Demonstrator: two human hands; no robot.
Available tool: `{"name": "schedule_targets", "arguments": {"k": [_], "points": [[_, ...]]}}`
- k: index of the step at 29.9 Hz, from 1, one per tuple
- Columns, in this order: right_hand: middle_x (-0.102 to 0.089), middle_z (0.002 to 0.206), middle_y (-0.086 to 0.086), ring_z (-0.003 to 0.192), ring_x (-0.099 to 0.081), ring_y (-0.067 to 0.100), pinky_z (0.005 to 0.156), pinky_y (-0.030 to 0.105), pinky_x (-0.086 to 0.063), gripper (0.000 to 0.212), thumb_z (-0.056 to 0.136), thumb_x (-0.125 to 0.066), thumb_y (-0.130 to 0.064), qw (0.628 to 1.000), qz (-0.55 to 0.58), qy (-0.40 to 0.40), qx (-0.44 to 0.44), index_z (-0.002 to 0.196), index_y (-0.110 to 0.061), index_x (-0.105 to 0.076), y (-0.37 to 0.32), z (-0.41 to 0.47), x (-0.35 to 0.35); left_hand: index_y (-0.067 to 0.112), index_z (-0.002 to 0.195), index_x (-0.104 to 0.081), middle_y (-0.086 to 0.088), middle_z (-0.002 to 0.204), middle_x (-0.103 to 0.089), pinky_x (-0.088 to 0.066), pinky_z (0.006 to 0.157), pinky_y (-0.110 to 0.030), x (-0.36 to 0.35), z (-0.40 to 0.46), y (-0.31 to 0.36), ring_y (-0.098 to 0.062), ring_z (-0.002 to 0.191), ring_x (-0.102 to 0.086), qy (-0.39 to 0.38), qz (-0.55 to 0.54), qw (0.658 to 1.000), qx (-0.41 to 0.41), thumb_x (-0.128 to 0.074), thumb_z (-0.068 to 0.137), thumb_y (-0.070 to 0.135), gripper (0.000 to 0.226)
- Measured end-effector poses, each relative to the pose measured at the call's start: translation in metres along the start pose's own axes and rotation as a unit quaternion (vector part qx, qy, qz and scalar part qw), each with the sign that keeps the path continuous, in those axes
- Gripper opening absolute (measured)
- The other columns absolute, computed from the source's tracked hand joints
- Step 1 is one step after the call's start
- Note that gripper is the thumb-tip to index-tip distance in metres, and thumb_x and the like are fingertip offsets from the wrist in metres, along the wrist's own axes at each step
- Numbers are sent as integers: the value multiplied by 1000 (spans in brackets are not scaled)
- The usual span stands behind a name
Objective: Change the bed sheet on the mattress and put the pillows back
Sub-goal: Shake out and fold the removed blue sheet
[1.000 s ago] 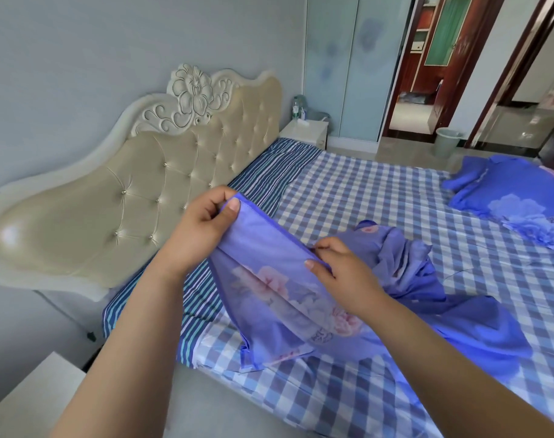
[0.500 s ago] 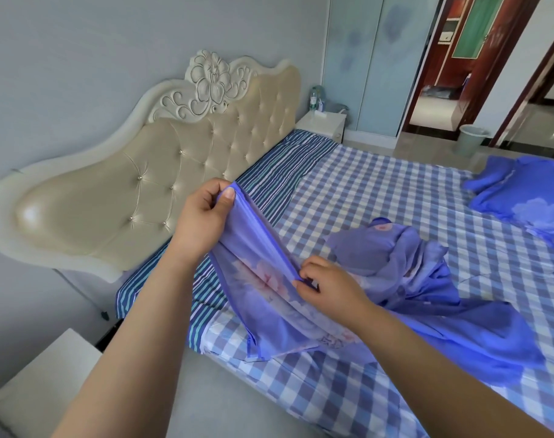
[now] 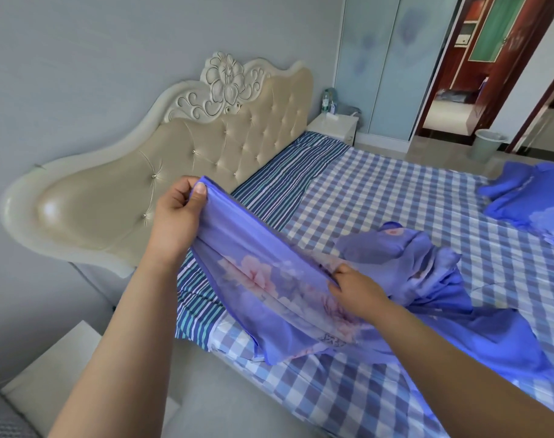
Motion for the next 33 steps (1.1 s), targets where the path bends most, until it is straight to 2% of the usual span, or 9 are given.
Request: {"name": "schedule_targets", "arguments": {"k": [4, 7, 12, 18, 21, 23, 27, 30, 33], "points": [[-46, 100, 4, 82, -51, 26, 74, 38, -41, 21, 98, -47, -23, 999, 31, 31, 3, 90, -6, -55, 9, 5, 23, 19, 74, -52, 6, 66, -40, -31, 55, -13, 22, -2, -32, -1, 60, -35, 85, 37, 995, 32, -44, 99, 11, 28], [-55, 106, 8, 92, -55, 28, 81, 39, -43, 19, 94, -55, -15, 994, 26, 94, 44, 99, 0, -66, 7, 4, 54, 17, 79, -55, 4, 69, -45, -33, 60, -19, 39, -3, -66, -13, 73, -39, 156, 61, 981, 98, -46, 99, 15, 22], [-56, 97, 5, 81, -56, 23, 76, 36, -44, 24, 93, -59, -25, 990, 20, 80, 110, 89, -4, -68, -11, -11, 73, 27, 71, -48, 8, 68, -46, -33, 63, -21, 48, -6, -78, -12, 71, -39, 220, 28, 967, 129, -43, 99, 18, 29], [-41, 74, 2, 71, -45, 25, 73, 41, -40, 37, 96, -53, -22, 994, 99, 6, 48, 74, 9, -53, -6, -12, 41, 26, 71, -49, 7, 67, -40, -28, 59, -23, 47, 0, -70, -6, 62, -32, 193, -23, 977, 94, -44, 99, 20, 29], [-45, 78, 5, 74, -45, 27, 76, 38, -40, 36, 96, -53, -21, 993, 109, -20, 38, 70, 4, -50, -3, -12, 41, 24, 71, -48, 6, 68, -40, -30, 58, -19, 45, -5, -76, -5, 63, -33, 184, -19, 978, 98, -43, 100, 18, 30], [-46, 75, 12, 68, -44, 28, 69, 37, -38, 39, 95, -54, -23, 991, 111, -62, 43, 67, 2, -46, -3, -16, 43, 24, 71, -47, 6, 68, -40, -30, 58, -18, 44, -8, -82, -5, 63, -33, 181, -12, 978, 103, -42, 100, 17, 30], [-21, 51, -2, 46, -20, 9, 53, 26, -18, 52, 90, -63, -30, 983, 107, -138, 58, 56, -15, -27, -6, -26, 49, 24, 71, -47, 6, 67, -41, -30, 53, -13, 43, -10, -91, -4, 62, -33, 182, 3, 976, 122, -42, 101, 16, 31], [-29, 44, -8, 44, -26, 5, 51, 23, -20, 48, 85, -70, -25, 979, 183, -82, 37, 51, -15, -38, -5, -29, 73, 22, 70, -43, 3, 65, -34, -25, 53, -18, 42, -14, -100, -8, 60, -28, 171, -10, 975, 144, -40, 101, 18, 32], [-45, 55, -7, 53, -37, 0, 55, 19, -31, 28, 84, -70, -21, 956, 291, 30, 21, 64, -3, -62, -2, -34, 116, 21, 68, -39, 2, 64, -30, -21, 54, -24, 40, -21, -114, -11, 59, -24, 147, -12, 973, 178, -39, 102, 20, 34]]}}
Point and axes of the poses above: each hand's wrist, its own z-axis towards the middle knuckle, its own x-axis out of the back of the hand, y = z × x, the point moved 1 cm from there along z, towards the middle knuckle
